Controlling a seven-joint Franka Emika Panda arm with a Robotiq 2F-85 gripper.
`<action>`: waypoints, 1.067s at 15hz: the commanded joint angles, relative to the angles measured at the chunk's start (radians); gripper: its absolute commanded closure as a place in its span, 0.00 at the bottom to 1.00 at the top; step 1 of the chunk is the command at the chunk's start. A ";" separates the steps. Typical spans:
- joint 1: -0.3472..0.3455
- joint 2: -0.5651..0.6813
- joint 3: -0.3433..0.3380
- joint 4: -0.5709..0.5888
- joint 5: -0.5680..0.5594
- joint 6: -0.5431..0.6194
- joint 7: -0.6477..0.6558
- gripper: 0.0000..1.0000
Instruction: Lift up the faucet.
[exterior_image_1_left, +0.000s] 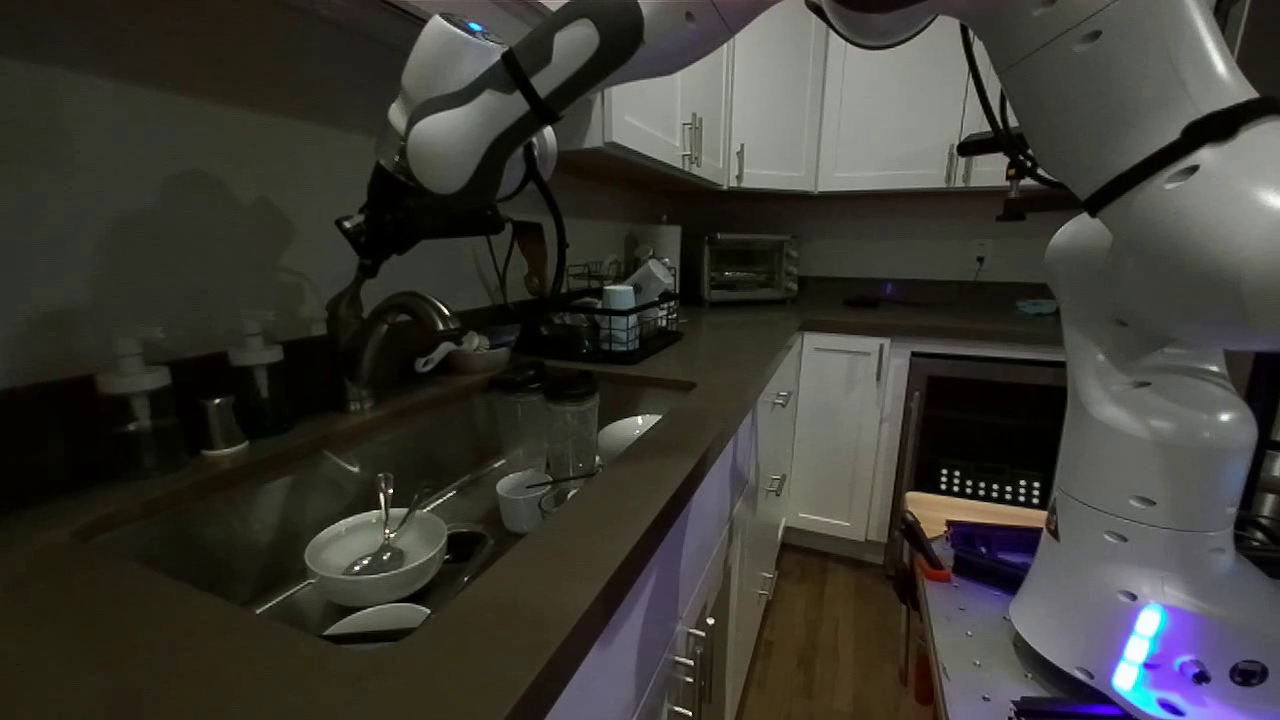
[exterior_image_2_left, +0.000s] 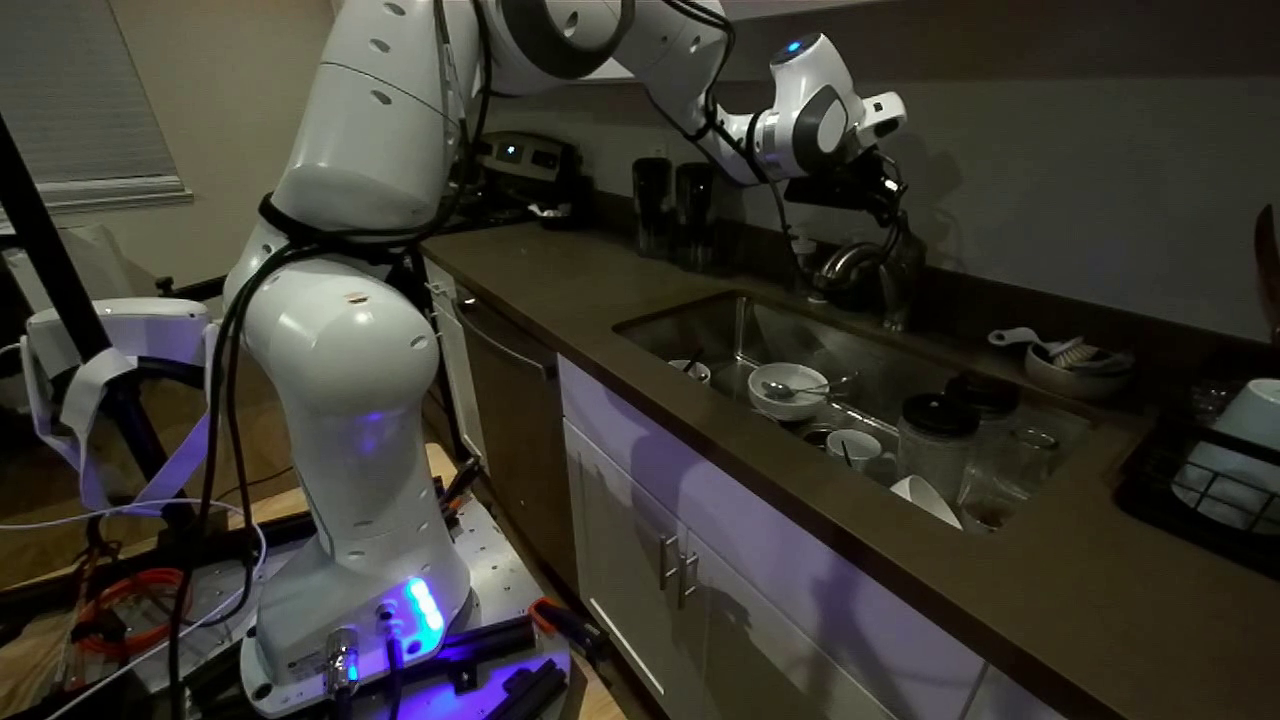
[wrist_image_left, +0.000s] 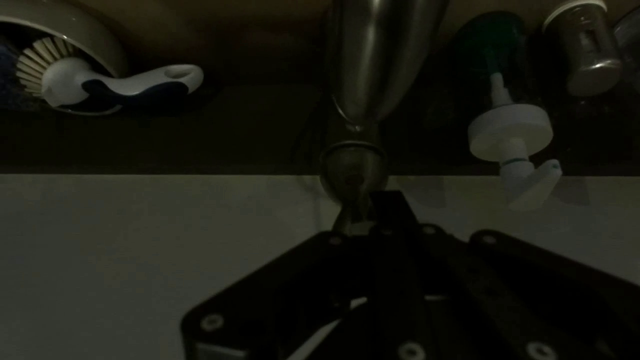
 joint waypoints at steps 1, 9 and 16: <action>0.071 0.017 -0.088 0.002 -0.060 0.015 0.098 1.00; 0.148 0.040 -0.189 0.007 -0.080 0.027 0.186 1.00; 0.117 0.051 -0.174 0.039 -0.047 0.037 0.175 1.00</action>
